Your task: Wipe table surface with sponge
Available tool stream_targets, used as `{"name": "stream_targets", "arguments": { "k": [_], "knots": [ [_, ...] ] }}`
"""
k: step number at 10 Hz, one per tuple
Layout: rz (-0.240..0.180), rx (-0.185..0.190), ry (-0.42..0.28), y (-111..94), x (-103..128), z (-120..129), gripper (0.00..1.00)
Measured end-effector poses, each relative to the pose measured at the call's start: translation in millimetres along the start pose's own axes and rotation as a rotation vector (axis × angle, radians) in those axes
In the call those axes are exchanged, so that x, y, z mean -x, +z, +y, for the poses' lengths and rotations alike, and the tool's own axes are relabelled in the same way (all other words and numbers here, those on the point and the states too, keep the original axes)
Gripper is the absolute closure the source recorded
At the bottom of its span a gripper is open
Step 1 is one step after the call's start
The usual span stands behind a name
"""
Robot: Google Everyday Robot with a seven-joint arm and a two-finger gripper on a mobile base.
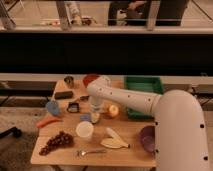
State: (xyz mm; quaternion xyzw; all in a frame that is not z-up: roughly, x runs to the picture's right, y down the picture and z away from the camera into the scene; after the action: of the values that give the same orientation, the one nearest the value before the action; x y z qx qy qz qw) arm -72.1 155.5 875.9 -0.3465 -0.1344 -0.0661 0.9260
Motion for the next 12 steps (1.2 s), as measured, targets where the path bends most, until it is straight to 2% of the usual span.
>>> {"name": "stream_targets", "arguments": {
  "k": [2, 12],
  "knots": [
    [0.005, -0.006, 0.013, 0.8, -9.3, -1.1, 1.00],
    [0.011, -0.008, 0.015, 0.1, -13.8, -1.7, 1.00]
  ]
}}
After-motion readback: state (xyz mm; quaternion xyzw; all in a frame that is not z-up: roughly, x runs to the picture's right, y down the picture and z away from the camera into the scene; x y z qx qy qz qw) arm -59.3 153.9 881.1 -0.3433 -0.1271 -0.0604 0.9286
